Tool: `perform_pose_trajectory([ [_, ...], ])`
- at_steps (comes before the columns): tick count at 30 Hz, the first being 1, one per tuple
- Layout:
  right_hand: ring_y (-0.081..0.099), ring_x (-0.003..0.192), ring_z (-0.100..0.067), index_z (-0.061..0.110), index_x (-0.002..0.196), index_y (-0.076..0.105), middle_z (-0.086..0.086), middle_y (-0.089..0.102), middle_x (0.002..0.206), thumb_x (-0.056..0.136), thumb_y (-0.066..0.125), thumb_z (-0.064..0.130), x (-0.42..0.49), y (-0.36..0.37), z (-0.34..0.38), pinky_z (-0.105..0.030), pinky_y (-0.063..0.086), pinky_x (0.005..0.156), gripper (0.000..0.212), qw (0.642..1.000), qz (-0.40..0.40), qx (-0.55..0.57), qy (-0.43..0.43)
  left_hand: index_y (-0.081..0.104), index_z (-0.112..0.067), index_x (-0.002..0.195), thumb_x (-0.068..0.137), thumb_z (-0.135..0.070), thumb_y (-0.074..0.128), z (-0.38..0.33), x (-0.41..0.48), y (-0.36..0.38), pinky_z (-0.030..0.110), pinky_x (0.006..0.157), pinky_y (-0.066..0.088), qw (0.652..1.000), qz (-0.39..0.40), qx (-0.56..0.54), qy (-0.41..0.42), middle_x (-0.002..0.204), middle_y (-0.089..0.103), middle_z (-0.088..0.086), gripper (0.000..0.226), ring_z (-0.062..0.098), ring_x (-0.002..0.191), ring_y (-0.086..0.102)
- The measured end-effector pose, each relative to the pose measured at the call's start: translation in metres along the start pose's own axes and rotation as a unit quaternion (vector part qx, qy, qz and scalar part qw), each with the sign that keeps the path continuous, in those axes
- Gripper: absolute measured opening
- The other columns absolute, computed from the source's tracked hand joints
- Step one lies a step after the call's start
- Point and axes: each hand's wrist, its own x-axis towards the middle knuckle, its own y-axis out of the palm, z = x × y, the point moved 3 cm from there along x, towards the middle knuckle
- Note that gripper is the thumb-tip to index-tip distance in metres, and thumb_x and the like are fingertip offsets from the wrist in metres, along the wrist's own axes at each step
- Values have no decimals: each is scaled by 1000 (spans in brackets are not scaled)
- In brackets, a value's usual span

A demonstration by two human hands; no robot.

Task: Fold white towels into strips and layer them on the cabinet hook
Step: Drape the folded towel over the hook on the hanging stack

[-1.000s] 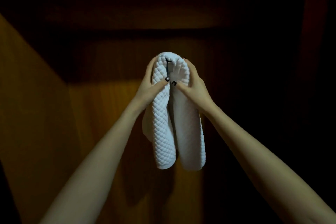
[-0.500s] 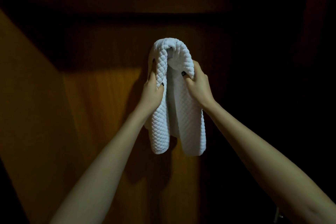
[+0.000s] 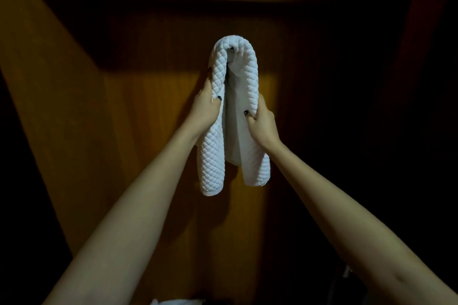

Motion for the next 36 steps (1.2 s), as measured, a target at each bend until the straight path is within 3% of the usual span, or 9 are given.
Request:
perform_pose_trajectory([
  [3, 56, 101, 2, 26, 149, 31, 16, 52, 126, 96, 50, 17, -13, 4, 0, -2, 40, 74, 57, 999, 29, 35, 9, 25, -20, 153, 101, -13, 45, 1, -16, -1, 42, 110, 40, 999, 26, -30, 9, 150, 43, 5, 56, 21, 135, 44],
  [6, 48, 125, -2, 28, 150, 31, 15, 44, 145, 97, 53, 28, -28, -2, -1, -11, 39, 93, 57, 997, 51, 51, 13, 22, -20, 154, 99, -11, 51, 15, -44, 7, 44, 114, 34, 998, 47, -44, 22, 153, 37, 2, 63, 17, 139, 39],
  [12, 40, 137, -15, 15, 152, 27, -4, 40, 154, 98, 55, 25, -95, -5, -22, -30, 37, 109, 62, 993, 51, -63, 89, 26, -17, 153, 97, -11, 51, 71, -114, 34, 32, 115, 28, 997, 30, 49, 49, 157, 33, 2, 62, 22, 142, 32],
  [15, 33, 143, -24, 12, 153, 25, -10, 33, 157, 97, 56, 23, -174, 10, -52, -33, 29, 113, 65, 968, 108, -153, 165, 34, -18, 149, 96, -12, 50, 115, -165, 56, 41, 113, 33, 993, 74, 88, 26, 153, 38, 2, 55, 25, 139, 37],
  [18, 29, 144, -28, 14, 153, 26, -13, 31, 157, 99, 53, 24, -278, 14, -85, -39, 26, 118, 61, 922, 180, -205, 273, 37, -17, 147, 100, -16, 47, 162, -230, 85, 41, 113, 31, 973, 189, 135, -7, 153, 37, 3, 49, 25, 139, 35],
  [21, 28, 144, -33, 14, 153, 27, -15, 29, 156, 100, 50, 23, -388, 4, -108, -47, 29, 116, 59, 866, 220, -243, 377, 38, -17, 146, 101, -16, 44, 202, -309, 122, 43, 115, 28, 919, 355, 171, -13, 156, 33, 2, 46, 25, 143, 28],
  [26, 38, 134, -40, 11, 150, 33, -18, 37, 150, 98, 52, 23, -563, -26, -109, -45, 35, 109, 56, 771, 246, -267, 524, 33, -21, 149, 99, -23, 46, 215, -452, 185, 48, 112, 29, 788, 573, 221, 43, 158, 28, -1, 52, 26, 142, 25],
  [32, 33, 137, -39, 13, 154, 22, -18, 33, 153, 99, 52, 29, -747, -76, -78, -47, 33, 111, 65, 642, 212, -266, 687, 18, -26, 154, 99, -27, 45, 184, -598, 238, 50, 117, 16, 658, 718, 195, 119, 162, 14, -5, 62, 21, 148, 12],
  [36, 37, 136, -39, 10, 154, 22, -21, 35, 152, 99, 52, 26, -847, -98, -49, -46, 34, 111, 65, 577, 154, -233, 767, 16, -24, 155, 99, -25, 47, 167, -674, 267, 48, 118, 16, 601, 764, 173, 161, 163, 12, -1, 64, 21, 148, 12],
])
